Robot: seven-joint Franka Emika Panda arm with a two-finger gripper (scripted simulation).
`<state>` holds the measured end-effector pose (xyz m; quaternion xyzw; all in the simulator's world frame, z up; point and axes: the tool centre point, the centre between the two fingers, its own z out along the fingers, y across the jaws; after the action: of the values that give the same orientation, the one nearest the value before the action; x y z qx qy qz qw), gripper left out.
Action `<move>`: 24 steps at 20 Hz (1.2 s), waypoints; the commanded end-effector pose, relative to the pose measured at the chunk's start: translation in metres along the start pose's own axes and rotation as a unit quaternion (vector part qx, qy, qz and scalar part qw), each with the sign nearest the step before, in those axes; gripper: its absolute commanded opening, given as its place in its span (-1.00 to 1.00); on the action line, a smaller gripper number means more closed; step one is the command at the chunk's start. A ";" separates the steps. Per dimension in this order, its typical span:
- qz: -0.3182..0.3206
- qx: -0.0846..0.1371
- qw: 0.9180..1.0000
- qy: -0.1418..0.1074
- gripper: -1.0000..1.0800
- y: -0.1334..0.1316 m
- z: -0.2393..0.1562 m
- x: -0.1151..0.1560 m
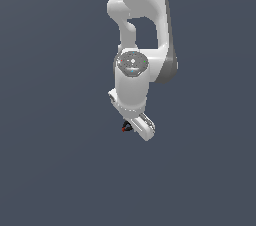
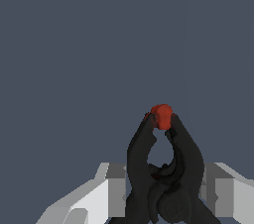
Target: Pick up the object and move it to a goal position.
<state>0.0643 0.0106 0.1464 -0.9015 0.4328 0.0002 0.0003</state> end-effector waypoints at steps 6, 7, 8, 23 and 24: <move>0.000 0.000 1.000 0.001 -1.00 -0.030 -0.075 -0.047; 0.000 0.000 1.000 0.001 -1.00 -0.034 -0.085 -0.054; 0.000 0.000 1.000 0.001 -1.00 -0.038 -0.095 -0.060; 0.000 0.000 1.000 0.001 -1.00 -0.092 -0.218 -0.135; 0.000 0.000 1.000 0.001 -1.00 -0.094 -0.222 -0.138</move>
<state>0.0515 0.1714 0.3610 -0.9017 0.4323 -0.0007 0.0001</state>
